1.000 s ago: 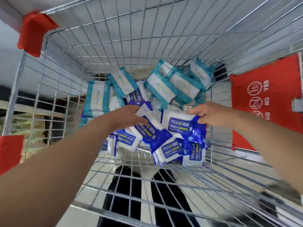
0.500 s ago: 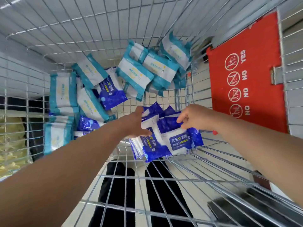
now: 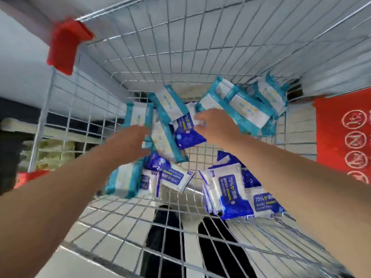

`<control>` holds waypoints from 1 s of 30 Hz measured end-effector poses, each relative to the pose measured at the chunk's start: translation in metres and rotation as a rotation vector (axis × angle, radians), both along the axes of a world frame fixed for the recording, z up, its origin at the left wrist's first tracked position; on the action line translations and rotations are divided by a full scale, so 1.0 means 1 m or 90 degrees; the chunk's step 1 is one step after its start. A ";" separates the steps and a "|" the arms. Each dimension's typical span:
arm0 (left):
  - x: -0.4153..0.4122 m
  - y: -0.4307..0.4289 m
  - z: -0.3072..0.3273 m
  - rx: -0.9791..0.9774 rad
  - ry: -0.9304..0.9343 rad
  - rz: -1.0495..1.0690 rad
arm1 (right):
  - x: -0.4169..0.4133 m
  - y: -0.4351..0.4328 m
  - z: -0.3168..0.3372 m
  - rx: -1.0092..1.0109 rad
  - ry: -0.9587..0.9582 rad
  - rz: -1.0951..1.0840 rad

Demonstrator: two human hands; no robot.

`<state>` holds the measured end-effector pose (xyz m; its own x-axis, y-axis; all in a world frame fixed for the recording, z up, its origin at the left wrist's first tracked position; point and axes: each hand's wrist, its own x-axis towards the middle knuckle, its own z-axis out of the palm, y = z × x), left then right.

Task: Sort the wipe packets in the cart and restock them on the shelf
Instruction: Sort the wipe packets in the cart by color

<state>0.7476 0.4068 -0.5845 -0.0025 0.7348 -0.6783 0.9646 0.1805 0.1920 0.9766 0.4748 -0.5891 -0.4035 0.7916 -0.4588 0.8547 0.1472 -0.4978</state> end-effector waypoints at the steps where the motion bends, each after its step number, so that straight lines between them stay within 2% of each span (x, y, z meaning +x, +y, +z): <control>1: -0.016 -0.005 -0.001 -0.017 0.005 -0.006 | -0.016 0.002 -0.007 0.000 0.030 -0.039; 4: -0.045 -0.020 -0.008 -0.062 0.010 -0.029 | -0.055 0.010 -0.033 -0.020 0.060 -0.092; 9: -0.060 -0.029 -0.029 -0.039 -0.007 -0.081 | -0.086 0.021 -0.068 0.004 0.043 -0.144; 12: -0.058 -0.028 -0.035 -0.043 0.016 -0.141 | -0.090 0.028 -0.074 0.004 0.101 -0.251; 14: -0.059 -0.028 -0.034 -0.052 0.012 -0.156 | -0.090 0.031 -0.069 -0.031 0.135 -0.317; 17: -0.065 -0.027 -0.029 -0.062 -0.084 -0.030 | -0.081 0.023 -0.054 -0.200 0.154 -0.383; 18: -0.066 -0.024 -0.025 -0.042 -0.113 0.010 | -0.075 0.018 -0.050 -0.262 0.136 -0.366; 20: -0.066 -0.017 -0.021 0.020 -0.126 0.046 | -0.064 0.007 -0.043 -0.311 0.052 -0.245; 23: -0.060 -0.008 -0.021 0.057 -0.080 -0.015 | -0.063 -0.007 -0.041 -0.308 -0.026 -0.130; 26: -0.054 -0.008 -0.026 0.056 -0.040 -0.080 | -0.074 -0.020 -0.051 -0.317 0.047 -0.148; 30: -0.050 -0.014 -0.028 0.020 -0.058 -0.035 | -0.080 -0.026 -0.059 -0.254 0.068 -0.171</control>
<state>0.6975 0.3925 -0.6124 0.0984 0.7527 -0.6510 0.9514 0.1207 0.2833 0.8962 0.4488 -0.6482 -0.2706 0.6453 -0.7144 0.7776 -0.2909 -0.5573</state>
